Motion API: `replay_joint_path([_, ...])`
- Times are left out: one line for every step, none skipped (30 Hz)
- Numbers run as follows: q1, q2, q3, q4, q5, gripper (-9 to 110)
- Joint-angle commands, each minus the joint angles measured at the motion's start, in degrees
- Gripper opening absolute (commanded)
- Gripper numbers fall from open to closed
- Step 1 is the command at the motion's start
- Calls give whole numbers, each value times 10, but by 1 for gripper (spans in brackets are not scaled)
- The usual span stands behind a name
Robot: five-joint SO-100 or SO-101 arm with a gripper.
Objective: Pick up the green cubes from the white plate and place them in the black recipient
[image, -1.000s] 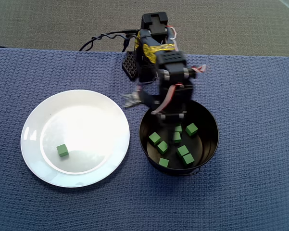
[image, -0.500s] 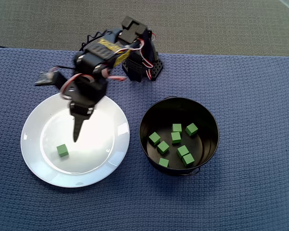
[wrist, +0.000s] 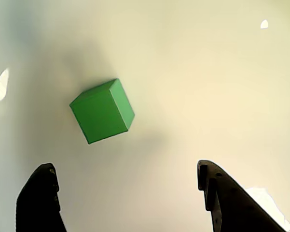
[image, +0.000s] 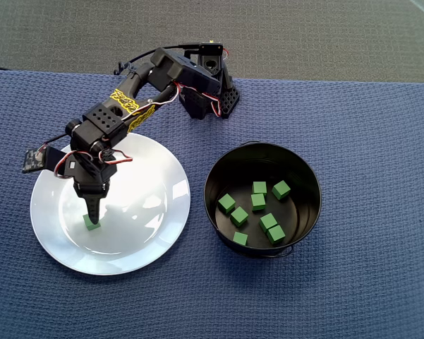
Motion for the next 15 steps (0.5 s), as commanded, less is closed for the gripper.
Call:
replay_joint_path([0, 2, -36, -20, -62, 31])
replay_joint_path([-3, 0, -35, -21, -76, 30])
replay_joint_path([-5, -2, -35, -27, -78, 30])
replay_joint_path([-8, -3, -35, -27, -83, 29])
replay_joint_path([-9, -2, -32, -27, -93, 28])
replay_joint_path([-9, -2, -29, -32, -99, 27])
replay_joint_path([-9, -4, -26, -41, -100, 26])
replay_joint_path([-8, -8, -27, -49, -102, 25])
replay_joint_path([-7, -12, -28, -54, -104, 25])
replay_joint_path([-5, -17, -29, -56, -107, 25])
replay_joint_path([-4, -22, -29, -66, -105, 24])
replay_joint_path([-2, -29, -32, -76, -100, 24])
replay_joint_path([-1, -39, -37, -79, -98, 24])
replay_joint_path([1, -49, -45, -81, -94, 24])
replay_joint_path([2, -60, -51, -84, -90, 24])
